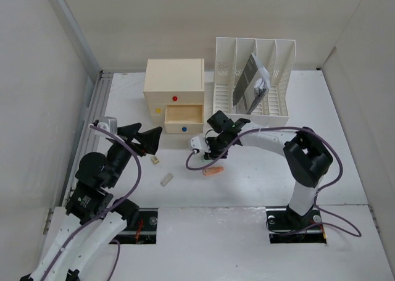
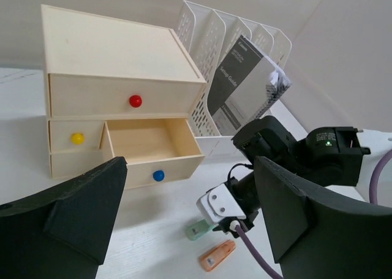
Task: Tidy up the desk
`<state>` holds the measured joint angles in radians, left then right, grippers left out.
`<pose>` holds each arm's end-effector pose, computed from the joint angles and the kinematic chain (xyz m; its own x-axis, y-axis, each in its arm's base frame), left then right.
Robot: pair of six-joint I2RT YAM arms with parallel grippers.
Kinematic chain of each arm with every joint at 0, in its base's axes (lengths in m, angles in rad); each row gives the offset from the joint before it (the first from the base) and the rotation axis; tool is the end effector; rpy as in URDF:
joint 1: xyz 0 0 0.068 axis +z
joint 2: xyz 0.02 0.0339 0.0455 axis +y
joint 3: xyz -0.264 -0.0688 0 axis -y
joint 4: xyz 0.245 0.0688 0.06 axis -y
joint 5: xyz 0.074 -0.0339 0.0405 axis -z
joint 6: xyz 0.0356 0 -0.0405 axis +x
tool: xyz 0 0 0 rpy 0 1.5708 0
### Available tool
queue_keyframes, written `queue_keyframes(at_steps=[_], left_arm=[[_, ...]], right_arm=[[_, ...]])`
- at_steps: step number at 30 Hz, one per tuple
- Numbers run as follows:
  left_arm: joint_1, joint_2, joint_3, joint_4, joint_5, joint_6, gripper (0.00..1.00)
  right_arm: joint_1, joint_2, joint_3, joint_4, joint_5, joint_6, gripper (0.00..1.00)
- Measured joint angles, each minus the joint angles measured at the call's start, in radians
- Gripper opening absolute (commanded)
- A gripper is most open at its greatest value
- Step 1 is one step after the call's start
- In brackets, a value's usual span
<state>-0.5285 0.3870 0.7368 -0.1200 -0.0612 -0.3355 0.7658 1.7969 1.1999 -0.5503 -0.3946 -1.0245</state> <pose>0.0804 -0.0444 0.3784 0.0370 -0.4021 -0.9148 0.4914 0.8044 -0.3337 0.2496 0.2590 0.1852 0.3026 -0.8033 -0.5130 -0.9531 -0.2511 -0.1691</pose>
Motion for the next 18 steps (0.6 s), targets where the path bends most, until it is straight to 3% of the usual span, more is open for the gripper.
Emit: queue_keyframes(at_steps=[10, 13, 14, 18], left_arm=[[0.000, -0.052, -0.011, -0.018, 0.000, 0.041, 0.85], [0.000, -0.056, -0.011, -0.020, 0.000, 0.043, 0.85], [0.000, -0.058, -0.011, -0.020, 0.000, 0.043, 0.86], [0.000, -0.063, -0.011, -0.021, -0.001, 0.046, 0.86]], right_arm=[[0.013, 0.064, 0.019, 0.004, 0.078, 0.010, 0.47], [0.020, 0.069, 0.025, 0.004, 0.092, 0.011, 0.31], [0.023, 0.073, 0.029, 0.004, 0.097, 0.014, 0.20], [0.035, 0.089, 0.054, 0.002, 0.100, 0.020, 0.10]])
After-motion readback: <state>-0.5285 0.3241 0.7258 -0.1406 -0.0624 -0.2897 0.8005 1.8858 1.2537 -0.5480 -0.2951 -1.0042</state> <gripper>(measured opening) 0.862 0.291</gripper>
